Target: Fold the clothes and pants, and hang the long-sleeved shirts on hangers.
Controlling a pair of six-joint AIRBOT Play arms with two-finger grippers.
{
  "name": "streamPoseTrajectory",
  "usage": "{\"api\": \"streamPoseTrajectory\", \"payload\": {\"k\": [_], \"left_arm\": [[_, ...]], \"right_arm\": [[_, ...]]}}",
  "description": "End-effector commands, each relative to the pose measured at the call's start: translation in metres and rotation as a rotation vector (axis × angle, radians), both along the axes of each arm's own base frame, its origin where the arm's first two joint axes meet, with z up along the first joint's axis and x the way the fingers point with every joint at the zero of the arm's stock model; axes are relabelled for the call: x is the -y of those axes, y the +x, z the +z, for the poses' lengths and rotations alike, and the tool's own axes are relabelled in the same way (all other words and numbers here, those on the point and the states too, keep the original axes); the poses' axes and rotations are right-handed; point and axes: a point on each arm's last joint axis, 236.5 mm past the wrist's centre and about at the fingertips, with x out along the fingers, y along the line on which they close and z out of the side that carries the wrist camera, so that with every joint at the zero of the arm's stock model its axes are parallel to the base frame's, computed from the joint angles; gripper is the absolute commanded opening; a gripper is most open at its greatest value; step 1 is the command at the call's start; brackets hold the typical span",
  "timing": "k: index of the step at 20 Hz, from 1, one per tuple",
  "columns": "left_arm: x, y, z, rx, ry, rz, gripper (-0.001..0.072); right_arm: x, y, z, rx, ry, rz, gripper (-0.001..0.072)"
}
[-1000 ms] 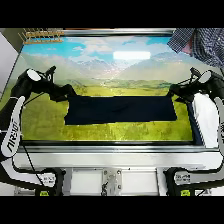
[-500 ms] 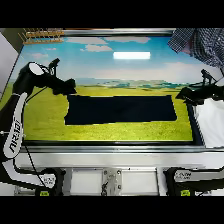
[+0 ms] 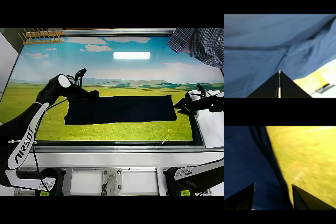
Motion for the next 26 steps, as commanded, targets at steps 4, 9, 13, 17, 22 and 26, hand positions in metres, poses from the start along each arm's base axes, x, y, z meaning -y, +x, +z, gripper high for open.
{"api": "streamPoseTrajectory", "payload": {"k": [4,9,13,17,22,26], "left_arm": [[0.031,0.007,0.005,0.057,-0.034,0.042,0.0009],[0.045,0.012,-0.004,0.053,-0.037,0.039,0.0009],[0.083,0.017,-0.023,0.025,-0.033,-0.03,0.0009],[0.126,0.016,-0.044,-0.006,-0.03,-0.123,0.0008],[0.173,0.004,-0.07,-0.047,-0.021,-0.239,0.0009],[0.2,-0.001,-0.08,-0.049,-0.028,-0.276,0.0009]], "right_arm": [[-0.049,0.011,-0.016,-0.007,0.091,0.067,0.0488],[-0.067,0.015,-0.011,-0.001,0.098,0.103,0.001],[-0.038,0.003,0.014,-0.056,-0.042,0.089,0.0015],[-0.018,-0.006,0.082,-0.043,-0.204,0.166,0.0014],[-0.049,0.006,0.179,0.105,-0.28,0.234,0.0014],[-0.101,0.015,0.236,0.227,-0.317,0.35,0.0014]]}}
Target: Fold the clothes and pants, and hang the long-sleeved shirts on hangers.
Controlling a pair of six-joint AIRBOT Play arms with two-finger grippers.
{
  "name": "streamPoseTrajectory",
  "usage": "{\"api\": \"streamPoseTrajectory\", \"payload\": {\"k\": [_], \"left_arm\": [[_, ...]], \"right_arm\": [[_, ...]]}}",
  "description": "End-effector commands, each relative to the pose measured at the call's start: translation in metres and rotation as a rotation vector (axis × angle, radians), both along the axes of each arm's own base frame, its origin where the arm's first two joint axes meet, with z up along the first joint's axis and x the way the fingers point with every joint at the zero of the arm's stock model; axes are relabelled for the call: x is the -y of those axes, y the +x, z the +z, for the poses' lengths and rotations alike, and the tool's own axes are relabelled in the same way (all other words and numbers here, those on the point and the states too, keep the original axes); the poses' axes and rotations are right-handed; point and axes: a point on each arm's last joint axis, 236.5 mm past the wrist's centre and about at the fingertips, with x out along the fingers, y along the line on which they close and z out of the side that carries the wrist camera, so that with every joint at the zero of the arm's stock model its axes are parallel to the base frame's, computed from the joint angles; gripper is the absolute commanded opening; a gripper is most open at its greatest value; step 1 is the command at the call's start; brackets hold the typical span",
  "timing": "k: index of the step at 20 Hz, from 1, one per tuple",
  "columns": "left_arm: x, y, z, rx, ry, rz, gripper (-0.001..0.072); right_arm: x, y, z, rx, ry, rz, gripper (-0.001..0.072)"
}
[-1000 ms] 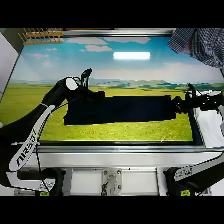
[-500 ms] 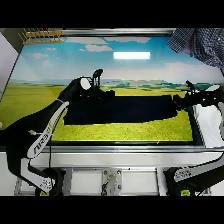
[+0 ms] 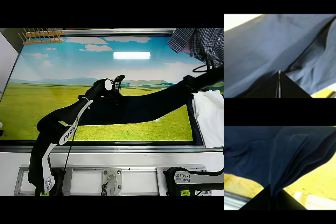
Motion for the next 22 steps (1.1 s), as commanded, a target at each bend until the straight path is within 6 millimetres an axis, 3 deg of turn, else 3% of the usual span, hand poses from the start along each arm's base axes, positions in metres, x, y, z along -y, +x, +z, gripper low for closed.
{"api": "streamPoseTrajectory", "payload": {"k": [1,6,12,15,17,22], "left_arm": [[0.022,-0.007,-0.011,-0.011,0.0,-0.041,0.0008],[0.025,-0.013,-0.021,-0.036,0.01,-0.041,0.0009],[0.02,-0.009,-0.02,-0.044,0.006,-0.03,0.0008],[0.005,0.007,0.001,-0.039,-0.016,0.004,0.0008],[-0.016,0.031,0.026,0.001,-0.035,0.051,0.0009],[-0.097,0.094,0.104,0.122,-0.091,0.208,0.0009]], "right_arm": [[-0.043,0.002,0.05,0.085,-0.026,0.086,0.0015],[-0.111,0.003,0.086,0.194,-0.028,0.234,0.0014],[-0.162,-0.005,0.093,0.237,-0.01,0.339,0.0014],[-0.178,-0.006,0.094,0.252,-0.003,0.368,0.0014],[-0.188,-0.008,0.094,0.25,0.004,0.379,0.0014],[-0.229,-0.014,0.085,0.24,0.03,0.429,0.0014]]}}
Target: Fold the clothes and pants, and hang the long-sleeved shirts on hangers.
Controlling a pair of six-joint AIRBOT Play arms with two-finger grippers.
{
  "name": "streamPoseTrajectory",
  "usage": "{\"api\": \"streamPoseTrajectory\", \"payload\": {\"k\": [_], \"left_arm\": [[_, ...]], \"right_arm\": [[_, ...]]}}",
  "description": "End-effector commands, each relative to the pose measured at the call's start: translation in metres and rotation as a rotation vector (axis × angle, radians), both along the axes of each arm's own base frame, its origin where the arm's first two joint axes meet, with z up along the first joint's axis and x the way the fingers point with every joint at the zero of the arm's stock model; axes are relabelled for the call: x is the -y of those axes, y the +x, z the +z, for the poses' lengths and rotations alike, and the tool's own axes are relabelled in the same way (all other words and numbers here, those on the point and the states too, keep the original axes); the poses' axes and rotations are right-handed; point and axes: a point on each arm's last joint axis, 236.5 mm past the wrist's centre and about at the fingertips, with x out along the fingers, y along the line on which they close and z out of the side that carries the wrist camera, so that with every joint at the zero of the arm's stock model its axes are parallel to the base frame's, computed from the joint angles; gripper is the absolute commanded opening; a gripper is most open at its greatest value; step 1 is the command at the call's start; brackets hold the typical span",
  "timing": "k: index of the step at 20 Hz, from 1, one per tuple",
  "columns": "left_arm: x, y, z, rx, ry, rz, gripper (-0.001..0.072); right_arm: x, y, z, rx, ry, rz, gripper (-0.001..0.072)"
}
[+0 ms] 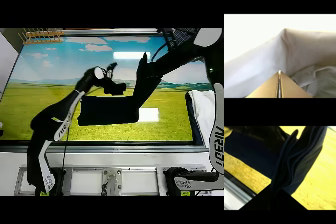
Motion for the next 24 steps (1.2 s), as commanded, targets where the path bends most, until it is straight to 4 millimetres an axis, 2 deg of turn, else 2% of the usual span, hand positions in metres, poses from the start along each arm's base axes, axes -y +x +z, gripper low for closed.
{"api": "streamPoseTrajectory", "payload": {"k": [1,4,8,10,14,15,17,18,20,21,23,24], "left_arm": [[-0.065,0.037,0.054,0.077,-0.026,0.109,0.0008],[-0.125,0.053,0.093,0.118,-0.031,0.19,0.0009],[-0.195,0.059,0.141,0.191,-0.022,0.263,0.0009],[-0.221,0.059,0.158,0.22,-0.018,0.297,0.0009],[-0.261,0.054,0.182,0.251,-0.008,0.353,0.0009],[-0.268,0.053,0.187,0.259,-0.007,0.365,0.0009],[-0.277,0.051,0.195,0.274,-0.006,0.381,0.0008],[-0.281,0.051,0.199,0.281,-0.005,0.388,0.0009],[-0.287,0.05,0.204,0.306,0.004,0.383,0.0008],[-0.291,0.049,0.206,0.314,0.018,0.383,0.0008],[-0.294,0.043,0.202,0.307,0.064,0.37,0.0008],[-0.292,0.039,0.198,0.297,0.089,0.354,0.0008]], "right_arm": [[-0.036,-0.002,-0.007,0.0,0.022,0.035,0.0014],[-0.079,-0.004,-0.023,-0.01,0.05,0.09,0.0015],[-0.152,-0.013,-0.053,-0.053,0.128,0.174,0.0014],[-0.186,-0.017,-0.073,-0.07,0.158,0.196,0.0015],[-0.25,-0.019,-0.133,-0.073,0.172,0.213,0.0018],[-0.268,-0.02,-0.152,-0.069,0.181,0.211,0.0105],[-0.302,-0.027,-0.176,-0.069,0.228,0.206,0.0601],[-0.313,-0.031,-0.181,-0.069,0.248,0.21,0.0663],[-0.314,-0.029,-0.176,-0.086,0.266,0.176,0.0654],[-0.308,-0.023,-0.167,-0.079,0.275,0.162,0.0655],[-0.285,-0.008,-0.149,-0.025,0.247,0.163,0.0655],[-0.262,0.001,-0.146,0.0,0.192,0.161,0.0654]]}}
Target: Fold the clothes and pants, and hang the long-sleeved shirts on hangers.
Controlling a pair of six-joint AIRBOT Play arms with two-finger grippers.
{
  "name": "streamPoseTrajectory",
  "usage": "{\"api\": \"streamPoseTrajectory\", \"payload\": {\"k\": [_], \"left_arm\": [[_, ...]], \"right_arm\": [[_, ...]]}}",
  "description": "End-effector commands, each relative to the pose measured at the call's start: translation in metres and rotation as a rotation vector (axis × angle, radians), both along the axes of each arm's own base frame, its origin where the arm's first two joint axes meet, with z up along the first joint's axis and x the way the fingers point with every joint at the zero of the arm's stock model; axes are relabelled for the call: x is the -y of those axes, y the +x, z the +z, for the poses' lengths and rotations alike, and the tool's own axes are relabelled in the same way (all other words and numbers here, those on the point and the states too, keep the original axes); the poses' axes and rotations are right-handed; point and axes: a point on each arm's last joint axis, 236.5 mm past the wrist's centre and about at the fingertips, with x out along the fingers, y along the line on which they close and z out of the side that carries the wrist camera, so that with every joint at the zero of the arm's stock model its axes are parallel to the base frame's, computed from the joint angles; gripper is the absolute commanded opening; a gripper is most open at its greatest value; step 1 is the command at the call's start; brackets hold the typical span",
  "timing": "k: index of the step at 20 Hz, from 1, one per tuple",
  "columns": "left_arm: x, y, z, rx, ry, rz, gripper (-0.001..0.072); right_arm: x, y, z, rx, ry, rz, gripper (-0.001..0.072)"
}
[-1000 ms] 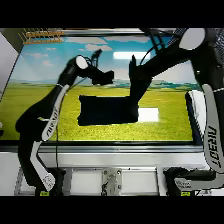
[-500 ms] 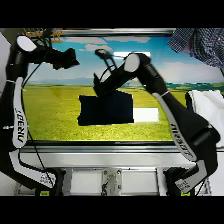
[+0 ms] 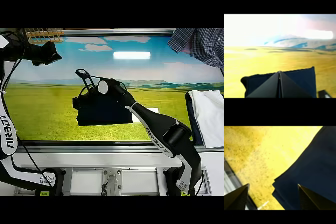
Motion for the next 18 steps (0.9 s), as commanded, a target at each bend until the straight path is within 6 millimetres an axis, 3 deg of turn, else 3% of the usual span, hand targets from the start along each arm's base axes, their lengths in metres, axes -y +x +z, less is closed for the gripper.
{"api": "streamPoseTrajectory", "payload": {"k": [1,4,7,9,11,13,15,18], "left_arm": [[-0.003,-0.011,-0.007,-0.03,0.082,-0.027,0.0008],[0.019,-0.024,-0.03,-0.062,0.121,-0.08,0.0008],[0.046,-0.046,-0.063,-0.103,0.11,-0.104,0.0008],[0.065,-0.068,-0.087,-0.136,0.11,-0.13,0.0008],[0.082,-0.086,-0.107,-0.163,0.113,-0.157,0.0008],[0.093,-0.098,-0.122,-0.188,0.117,-0.18,0.0009],[0.099,-0.105,-0.13,-0.206,0.119,-0.196,0.0008],[0.102,-0.106,-0.133,-0.21,0.106,-0.195,0.0008]], "right_arm": [[0.054,0.024,0.006,0.07,-0.11,-0.027,0.0655],[0.167,0.038,-0.025,0.01,-0.309,-0.114,0.0655],[0.277,0.029,-0.066,-0.163,-0.378,-0.289,0.0655],[0.313,0.018,-0.089,-0.307,-0.313,-0.407,0.0656],[0.315,0.016,-0.101,-0.404,-0.149,-0.461,0.0656],[0.302,0.018,-0.109,-0.47,-0.006,-0.49,0.0655],[0.286,0.018,-0.12,-0.515,0.057,-0.479,0.0655],[0.245,0.02,-0.124,-0.538,0.172,-0.443,0.065]]}}
